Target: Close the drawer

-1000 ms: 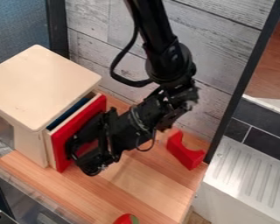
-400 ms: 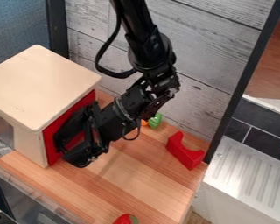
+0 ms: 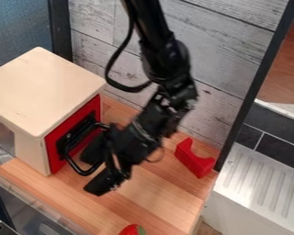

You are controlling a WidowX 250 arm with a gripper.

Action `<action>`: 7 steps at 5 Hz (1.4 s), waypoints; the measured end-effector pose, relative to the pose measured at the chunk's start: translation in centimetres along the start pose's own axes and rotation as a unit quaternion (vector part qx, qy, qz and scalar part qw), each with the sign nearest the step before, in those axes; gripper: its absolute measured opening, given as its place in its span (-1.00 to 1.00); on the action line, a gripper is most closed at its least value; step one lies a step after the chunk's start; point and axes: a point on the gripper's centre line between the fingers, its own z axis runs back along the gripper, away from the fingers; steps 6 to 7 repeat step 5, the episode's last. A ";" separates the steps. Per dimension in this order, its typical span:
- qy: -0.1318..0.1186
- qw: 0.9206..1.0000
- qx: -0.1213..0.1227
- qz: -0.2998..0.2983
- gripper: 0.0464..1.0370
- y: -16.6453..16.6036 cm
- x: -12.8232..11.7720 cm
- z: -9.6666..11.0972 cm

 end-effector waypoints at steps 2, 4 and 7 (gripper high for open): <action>-0.225 0.951 -0.017 0.212 0.92 -3.6 -0.9 5.0; -0.224 0.873 -0.127 0.414 0.92 -5.1 -2.0 5.4; -0.238 0.848 -0.160 0.446 0.92 -5.8 -2.3 5.8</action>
